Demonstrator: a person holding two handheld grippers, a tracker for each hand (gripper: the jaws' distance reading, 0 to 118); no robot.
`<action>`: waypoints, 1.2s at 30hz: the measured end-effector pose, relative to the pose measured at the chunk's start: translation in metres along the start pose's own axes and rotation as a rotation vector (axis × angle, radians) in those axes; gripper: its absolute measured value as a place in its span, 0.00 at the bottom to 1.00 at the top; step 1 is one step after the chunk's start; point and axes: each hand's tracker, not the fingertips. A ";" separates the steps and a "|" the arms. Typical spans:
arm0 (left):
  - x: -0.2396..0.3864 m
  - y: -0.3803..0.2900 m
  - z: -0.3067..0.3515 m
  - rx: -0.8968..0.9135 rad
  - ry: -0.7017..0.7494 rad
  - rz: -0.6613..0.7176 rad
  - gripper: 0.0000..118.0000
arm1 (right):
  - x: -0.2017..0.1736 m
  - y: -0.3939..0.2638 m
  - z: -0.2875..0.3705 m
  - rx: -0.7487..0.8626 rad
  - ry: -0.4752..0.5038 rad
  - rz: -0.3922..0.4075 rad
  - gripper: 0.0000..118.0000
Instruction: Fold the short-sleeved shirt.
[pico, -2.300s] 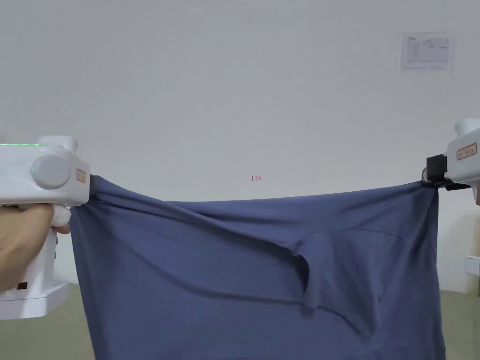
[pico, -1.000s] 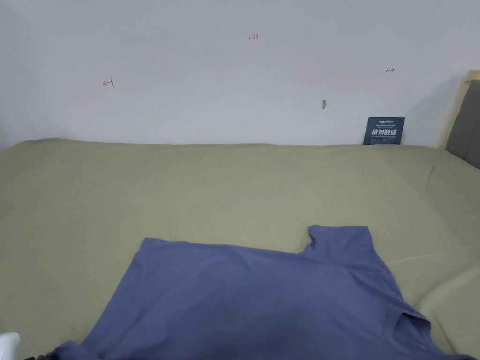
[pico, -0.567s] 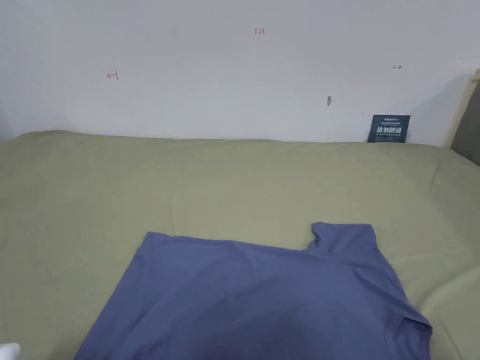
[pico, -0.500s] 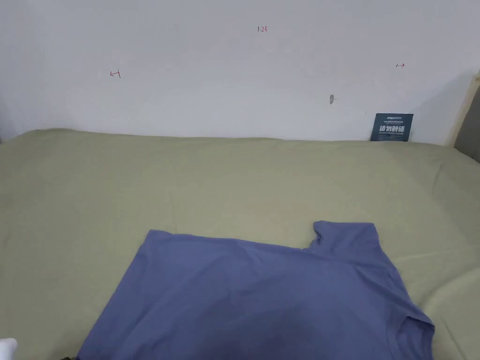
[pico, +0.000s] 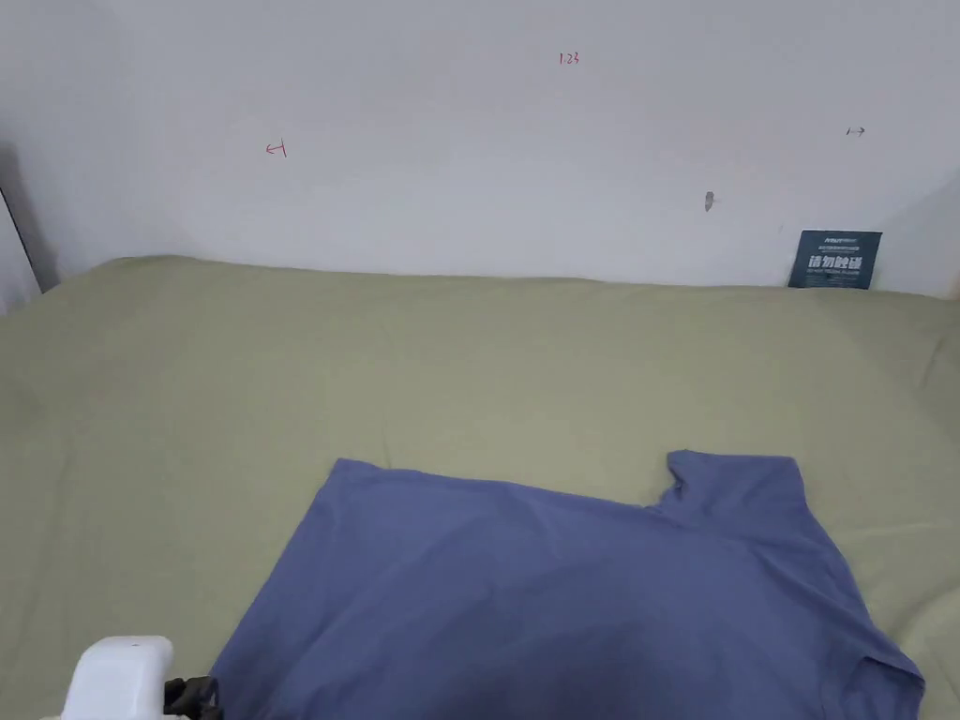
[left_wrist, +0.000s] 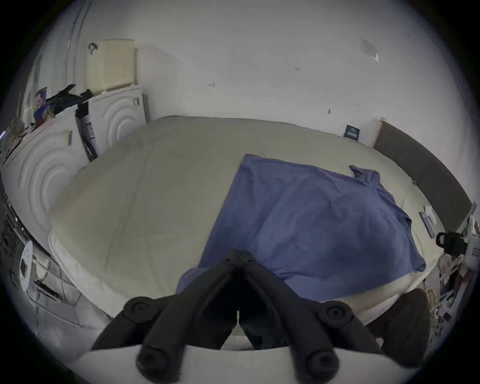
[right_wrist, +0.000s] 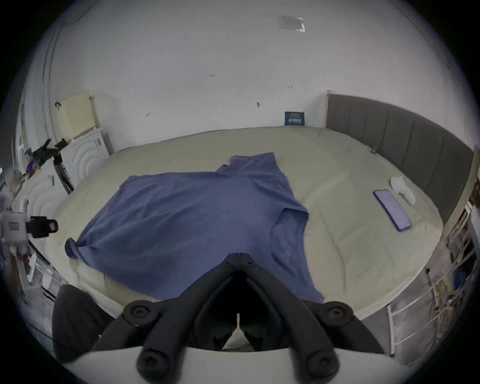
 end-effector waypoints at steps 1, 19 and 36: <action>0.003 0.011 -0.008 -0.009 -0.012 -0.004 0.00 | 0.003 0.000 -0.004 0.001 -0.004 -0.003 0.00; 0.027 0.200 -0.330 -0.205 0.067 -0.006 0.93 | 0.023 0.030 -0.090 -0.067 -0.064 0.001 0.00; 0.043 0.185 -0.307 -0.247 0.036 -0.086 0.02 | 0.062 0.162 -0.201 -0.161 -0.061 0.026 0.00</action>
